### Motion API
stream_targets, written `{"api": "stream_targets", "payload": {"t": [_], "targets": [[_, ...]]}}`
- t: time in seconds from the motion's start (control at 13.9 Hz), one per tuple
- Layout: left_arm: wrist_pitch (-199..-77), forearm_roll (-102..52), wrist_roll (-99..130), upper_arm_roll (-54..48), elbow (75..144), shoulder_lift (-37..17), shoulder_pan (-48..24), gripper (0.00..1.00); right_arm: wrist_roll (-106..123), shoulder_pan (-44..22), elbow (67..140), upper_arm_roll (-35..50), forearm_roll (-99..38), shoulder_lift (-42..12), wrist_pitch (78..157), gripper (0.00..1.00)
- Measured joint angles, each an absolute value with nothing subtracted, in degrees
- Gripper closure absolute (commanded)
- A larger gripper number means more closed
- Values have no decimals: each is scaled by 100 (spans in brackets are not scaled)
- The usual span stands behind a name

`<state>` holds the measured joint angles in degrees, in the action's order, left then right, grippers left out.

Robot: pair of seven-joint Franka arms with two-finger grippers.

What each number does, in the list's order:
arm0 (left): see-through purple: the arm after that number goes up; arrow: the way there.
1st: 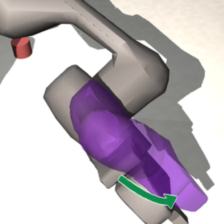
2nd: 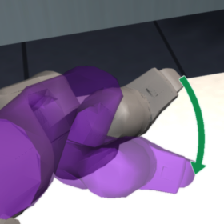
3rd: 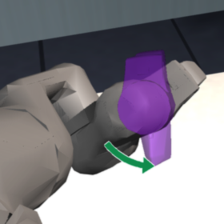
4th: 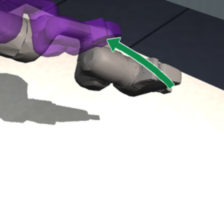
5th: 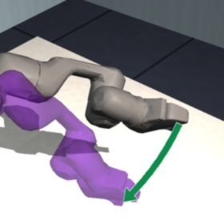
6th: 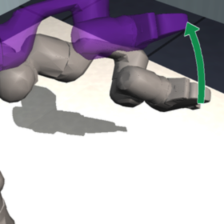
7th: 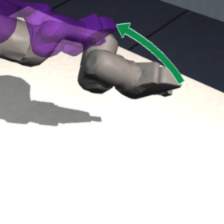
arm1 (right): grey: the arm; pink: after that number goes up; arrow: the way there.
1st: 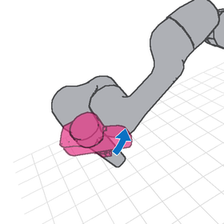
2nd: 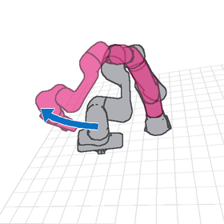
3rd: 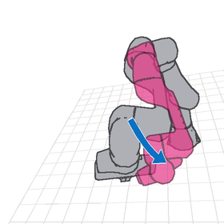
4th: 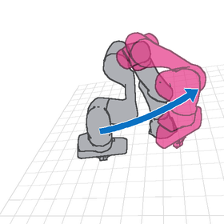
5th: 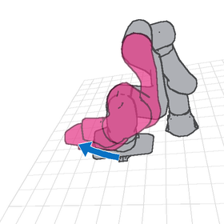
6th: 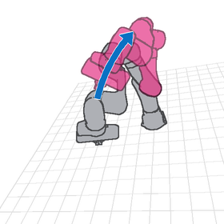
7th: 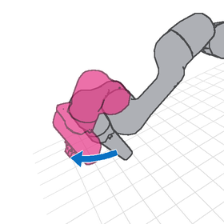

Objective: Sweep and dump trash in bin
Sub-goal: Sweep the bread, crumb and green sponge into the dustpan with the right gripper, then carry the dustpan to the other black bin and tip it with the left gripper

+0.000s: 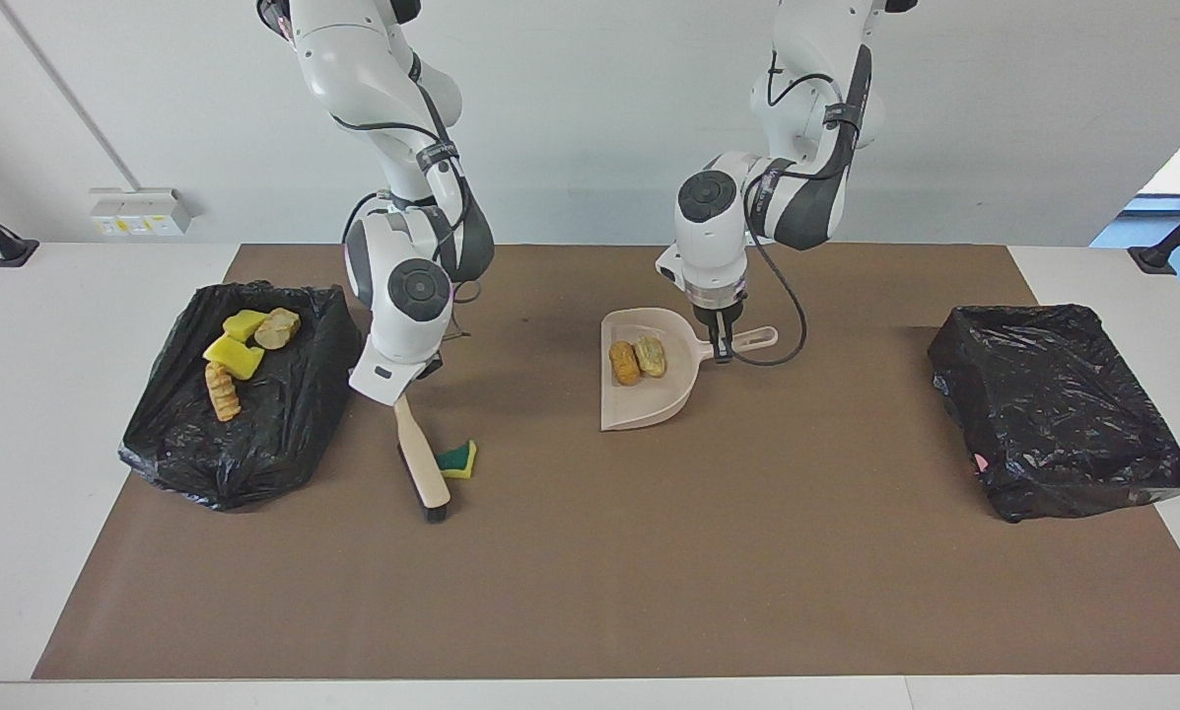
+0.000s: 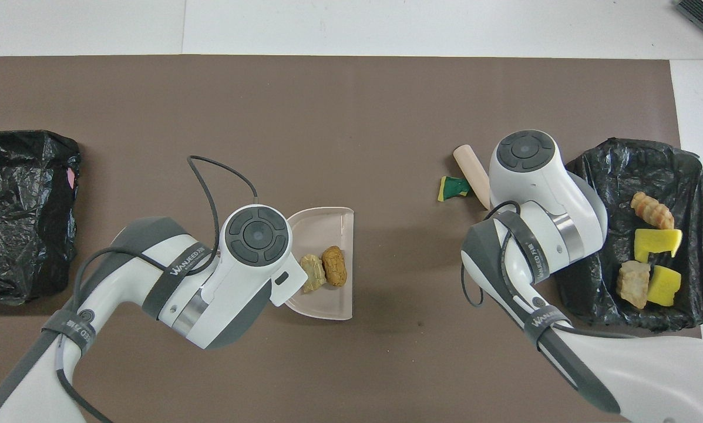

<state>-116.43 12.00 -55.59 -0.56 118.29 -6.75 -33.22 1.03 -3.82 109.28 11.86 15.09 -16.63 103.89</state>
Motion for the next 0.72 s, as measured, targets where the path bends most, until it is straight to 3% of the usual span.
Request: {"api": "stream_targets", "payload": {"t": [0.43,0.72], "targets": [[-11642,1200,-5567,-49,11855,-675,-3243,100,-9,-1295,11562,1278,-1105,-1139,10275,100],[-11642,1200,-5567,-49,11858,-675,-3241,100,-86,-1641,12206,1286,-2791,-843,10799,100]]}}
